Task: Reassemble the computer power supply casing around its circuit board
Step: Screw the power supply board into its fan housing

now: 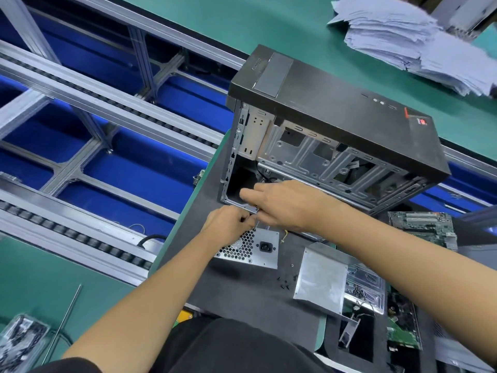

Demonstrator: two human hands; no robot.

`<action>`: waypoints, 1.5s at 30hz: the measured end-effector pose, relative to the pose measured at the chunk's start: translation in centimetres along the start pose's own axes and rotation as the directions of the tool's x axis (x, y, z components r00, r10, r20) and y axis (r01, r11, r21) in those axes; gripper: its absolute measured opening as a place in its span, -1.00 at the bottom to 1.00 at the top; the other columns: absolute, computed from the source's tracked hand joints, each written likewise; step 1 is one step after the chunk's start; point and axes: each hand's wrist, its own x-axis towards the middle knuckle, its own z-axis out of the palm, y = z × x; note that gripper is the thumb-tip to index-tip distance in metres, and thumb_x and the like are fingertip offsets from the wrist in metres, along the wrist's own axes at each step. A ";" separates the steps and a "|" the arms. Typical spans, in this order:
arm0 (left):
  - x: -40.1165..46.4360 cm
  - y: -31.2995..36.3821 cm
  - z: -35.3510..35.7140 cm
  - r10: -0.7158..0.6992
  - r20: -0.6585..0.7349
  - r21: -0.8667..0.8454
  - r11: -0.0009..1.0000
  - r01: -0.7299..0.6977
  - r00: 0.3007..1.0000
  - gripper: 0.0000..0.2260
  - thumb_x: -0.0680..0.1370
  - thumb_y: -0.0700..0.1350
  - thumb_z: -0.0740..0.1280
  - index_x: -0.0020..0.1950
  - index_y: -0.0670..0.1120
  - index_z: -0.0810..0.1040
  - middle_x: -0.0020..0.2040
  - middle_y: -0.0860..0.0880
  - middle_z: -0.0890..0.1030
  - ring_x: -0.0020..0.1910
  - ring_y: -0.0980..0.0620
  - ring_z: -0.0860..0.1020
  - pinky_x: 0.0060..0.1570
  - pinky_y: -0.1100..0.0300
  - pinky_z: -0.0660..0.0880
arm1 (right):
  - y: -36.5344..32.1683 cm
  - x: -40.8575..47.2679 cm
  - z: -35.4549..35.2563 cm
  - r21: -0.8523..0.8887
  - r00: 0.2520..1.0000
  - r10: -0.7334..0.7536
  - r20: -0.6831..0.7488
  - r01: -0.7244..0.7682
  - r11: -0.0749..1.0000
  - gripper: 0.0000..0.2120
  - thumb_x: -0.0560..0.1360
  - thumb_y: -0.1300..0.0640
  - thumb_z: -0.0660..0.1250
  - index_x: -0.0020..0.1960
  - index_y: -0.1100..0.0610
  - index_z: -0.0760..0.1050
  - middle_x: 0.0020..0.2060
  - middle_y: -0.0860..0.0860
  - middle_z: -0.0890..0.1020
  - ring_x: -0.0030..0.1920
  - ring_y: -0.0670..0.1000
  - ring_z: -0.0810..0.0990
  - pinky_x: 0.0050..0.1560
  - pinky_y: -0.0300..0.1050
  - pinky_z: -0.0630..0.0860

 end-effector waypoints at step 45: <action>-0.4 0.1 -0.3 -0.004 -0.011 -0.041 0.999 0.004 1.000 -0.68 0.52 0.25 0.23 -0.27 0.07 0.53 -0.42 0.02 0.53 -0.44 0.05 0.44 -0.37 0.17 0.42 | 2.0 0.4 -2.2 -0.235 0.913 -0.347 0.214 0.393 0.889 -0.82 0.63 0.06 0.18 0.21 0.05 0.41 -0.34 -0.05 0.43 -0.46 0.08 0.30 -0.43 -0.11 0.13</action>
